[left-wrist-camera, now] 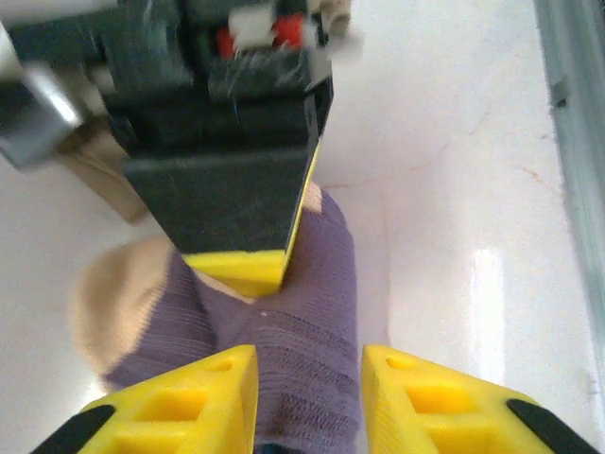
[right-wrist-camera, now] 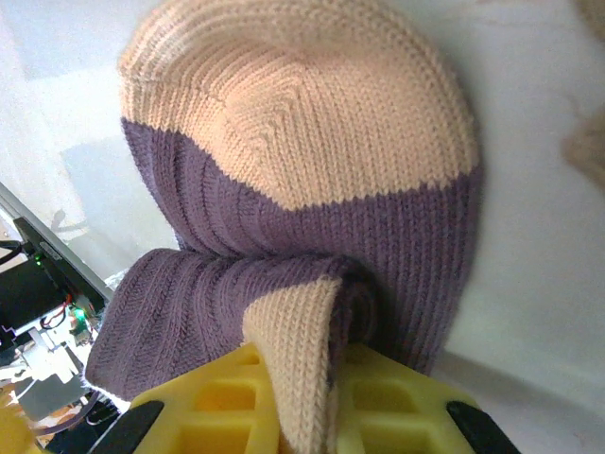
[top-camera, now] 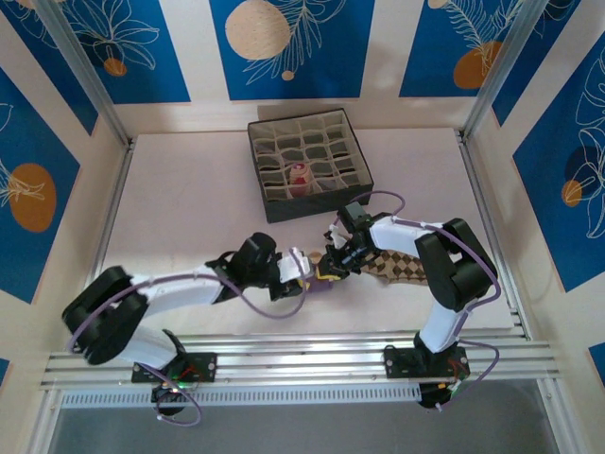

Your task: Roll the socks

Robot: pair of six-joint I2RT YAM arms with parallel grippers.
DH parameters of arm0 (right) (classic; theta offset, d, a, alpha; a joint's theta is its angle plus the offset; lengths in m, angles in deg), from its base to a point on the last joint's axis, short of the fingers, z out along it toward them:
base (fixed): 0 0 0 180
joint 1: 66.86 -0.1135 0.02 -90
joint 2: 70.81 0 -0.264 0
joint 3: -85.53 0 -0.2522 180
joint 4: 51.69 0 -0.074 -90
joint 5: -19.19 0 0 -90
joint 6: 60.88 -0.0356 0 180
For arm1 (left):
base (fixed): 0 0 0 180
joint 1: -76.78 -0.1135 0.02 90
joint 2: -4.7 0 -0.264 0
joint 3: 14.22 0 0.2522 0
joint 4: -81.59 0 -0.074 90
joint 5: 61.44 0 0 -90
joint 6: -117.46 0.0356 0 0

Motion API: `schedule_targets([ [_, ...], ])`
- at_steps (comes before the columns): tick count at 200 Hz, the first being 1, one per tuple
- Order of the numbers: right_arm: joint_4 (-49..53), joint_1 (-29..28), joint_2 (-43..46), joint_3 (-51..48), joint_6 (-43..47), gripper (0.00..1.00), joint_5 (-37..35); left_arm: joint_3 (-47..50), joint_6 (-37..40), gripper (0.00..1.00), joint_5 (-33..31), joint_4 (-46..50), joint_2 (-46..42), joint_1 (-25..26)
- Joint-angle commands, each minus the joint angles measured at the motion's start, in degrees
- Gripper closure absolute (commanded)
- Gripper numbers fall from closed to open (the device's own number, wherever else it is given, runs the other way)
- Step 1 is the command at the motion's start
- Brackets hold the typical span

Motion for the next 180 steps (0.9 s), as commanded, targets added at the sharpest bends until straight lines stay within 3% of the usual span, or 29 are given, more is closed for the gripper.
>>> schedule_targets([
  [1, 4.9, 0.0, -3.4, -1.3, -0.3, 0.93, -7.6, 4.3, 7.4, 0.66, -17.0, -5.7, -3.8, 4.6],
  [42, 5.1, 0.3, -4.5, -1.2, -0.8, 0.93, -5.1, 4.7, 13.4, 0.62, -29.4, -8.4, 0.4, 13.2],
  [102, 7.0, 0.5, -5.4, -1.0, 0.0, 0.94, -2.5, 2.3, 15.1, 0.57, -30.5, -14.3, 12.7, 15.1],
  [117, 7.6, 0.6, -5.7, -0.7, 0.4, 0.92, -2.0, 2.9, 14.8, 0.61, -30.7, -15.6, 14.5, 15.1],
  [140, 7.2, 0.3, -5.5, -1.0, 1.5, 0.85, 0.0, 3.2, 12.9, 0.77, -30.8, -13.9, 15.0, 14.7],
  [154, 7.3, 0.1, -5.1, -1.0, 3.0, 0.77, 1.5, 3.8, 11.3, 0.85, -27.7, -12.7, 14.4, 13.7],
  [159, 7.4, 0.0, -4.6, -1.0, 3.4, 0.69, 1.8, 4.0, 10.4, 0.88, -25.5, -11.7, 13.9, 12.9],
  [168, 7.8, -0.2, -3.8, -1.0, 4.4, 0.54, 1.8, 4.0, 8.4, 0.92, -19.0, -9.6, 13.2, 10.8],
  [180, 8.1, -0.2, -1.7, -1.2, 5.3, 0.48, 1.7, 3.4, 5.7, 0.96, -9.2, -6.3, 12.4, 7.3],
])
